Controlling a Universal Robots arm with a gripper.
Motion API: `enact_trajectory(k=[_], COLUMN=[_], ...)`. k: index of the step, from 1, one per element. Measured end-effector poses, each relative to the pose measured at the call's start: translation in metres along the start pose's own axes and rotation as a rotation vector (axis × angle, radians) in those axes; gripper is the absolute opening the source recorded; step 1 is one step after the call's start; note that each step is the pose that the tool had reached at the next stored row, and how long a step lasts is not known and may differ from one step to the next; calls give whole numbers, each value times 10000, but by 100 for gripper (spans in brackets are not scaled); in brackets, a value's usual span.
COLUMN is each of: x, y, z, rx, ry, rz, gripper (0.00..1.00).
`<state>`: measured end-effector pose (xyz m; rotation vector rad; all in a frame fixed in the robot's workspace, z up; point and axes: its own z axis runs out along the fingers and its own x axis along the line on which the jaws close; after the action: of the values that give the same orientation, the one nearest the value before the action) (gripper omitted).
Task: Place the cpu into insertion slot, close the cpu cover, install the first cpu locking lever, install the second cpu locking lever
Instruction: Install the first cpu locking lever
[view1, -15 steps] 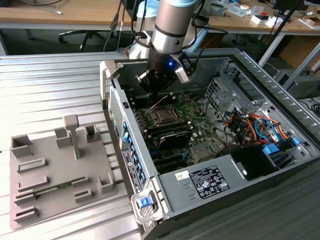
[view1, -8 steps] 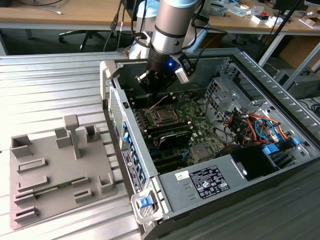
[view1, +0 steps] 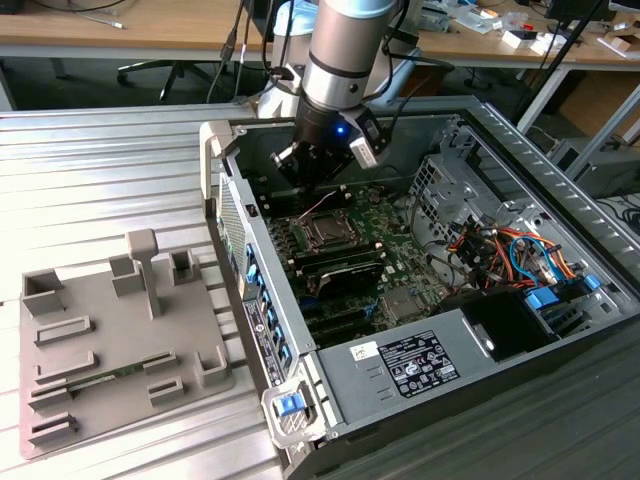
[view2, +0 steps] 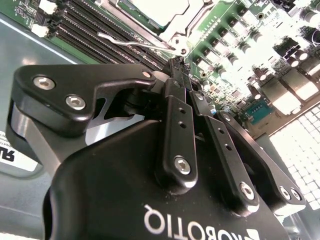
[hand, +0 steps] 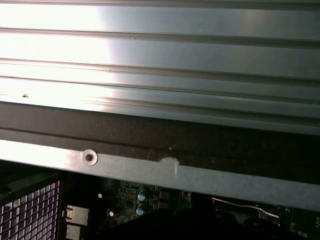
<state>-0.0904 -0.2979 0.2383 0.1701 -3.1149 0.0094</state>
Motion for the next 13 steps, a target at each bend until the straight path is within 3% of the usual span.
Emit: enact_trajectory(k=[13], x=[-1], y=[0], z=[26], rx=[0], ry=[0], rz=[0], gripper=[11])
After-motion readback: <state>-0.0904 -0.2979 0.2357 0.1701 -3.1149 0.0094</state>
